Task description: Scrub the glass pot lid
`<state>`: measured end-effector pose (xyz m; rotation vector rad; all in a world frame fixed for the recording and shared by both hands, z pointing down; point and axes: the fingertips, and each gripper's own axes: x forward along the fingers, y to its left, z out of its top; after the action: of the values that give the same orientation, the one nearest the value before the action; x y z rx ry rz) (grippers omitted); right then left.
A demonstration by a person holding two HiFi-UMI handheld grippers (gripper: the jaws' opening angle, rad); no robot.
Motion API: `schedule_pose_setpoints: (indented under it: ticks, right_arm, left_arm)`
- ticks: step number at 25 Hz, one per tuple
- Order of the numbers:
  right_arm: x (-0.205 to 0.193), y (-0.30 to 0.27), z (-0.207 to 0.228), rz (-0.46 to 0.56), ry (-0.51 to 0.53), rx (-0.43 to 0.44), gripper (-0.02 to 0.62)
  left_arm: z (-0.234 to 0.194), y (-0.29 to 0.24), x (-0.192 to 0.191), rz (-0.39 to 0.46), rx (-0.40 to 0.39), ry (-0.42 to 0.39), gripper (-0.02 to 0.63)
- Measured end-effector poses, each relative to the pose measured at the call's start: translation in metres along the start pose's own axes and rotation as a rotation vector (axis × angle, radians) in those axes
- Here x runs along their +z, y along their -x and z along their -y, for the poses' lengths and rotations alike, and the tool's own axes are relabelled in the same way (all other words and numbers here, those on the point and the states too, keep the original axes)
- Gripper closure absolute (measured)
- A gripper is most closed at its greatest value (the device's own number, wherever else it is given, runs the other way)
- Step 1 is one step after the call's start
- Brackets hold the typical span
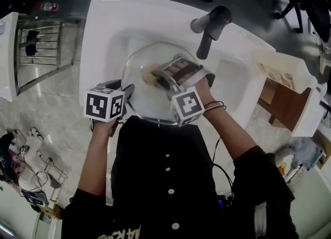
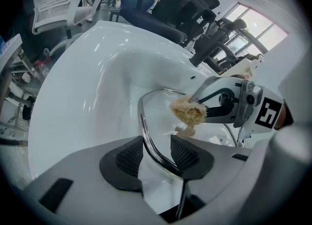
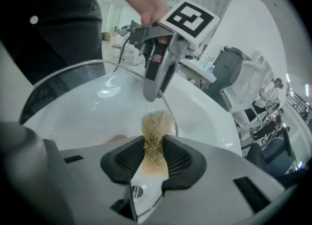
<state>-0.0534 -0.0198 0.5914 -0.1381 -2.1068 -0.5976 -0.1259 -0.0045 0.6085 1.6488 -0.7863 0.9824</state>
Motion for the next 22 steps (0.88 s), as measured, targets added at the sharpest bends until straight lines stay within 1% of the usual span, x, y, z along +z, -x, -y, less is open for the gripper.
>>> schedule_pose_setpoints:
  ticks: [3, 7, 12, 18, 22]
  right_arm:
    - [0.013, -0.021, 0.011, 0.039, -0.012, -0.045, 0.463]
    - [0.029, -0.035, 0.016, 0.059, 0.022, -0.056, 0.463]
    - [0.033, -0.043, 0.01, 0.052, 0.081, 0.002, 0.463]
    - [0.024, -0.037, -0.003, 0.011, 0.106, 0.117, 0.466]
    - [0.015, -0.026, -0.018, -0.006, 0.127, 0.158, 0.466]
  left_arm:
    - [0.001, -0.001, 0.001, 0.002, -0.004, 0.002, 0.41]
    - [0.0, -0.001, 0.0, -0.002, -0.005, 0.003, 0.411]
    - [0.0, -0.002, 0.0, -0.011, -0.007, -0.004, 0.411]
    - [0.001, -0.002, 0.0, -0.012, -0.007, -0.009, 0.408]
    - [0.001, -0.003, 0.0, -0.011, -0.005, -0.008, 0.408]
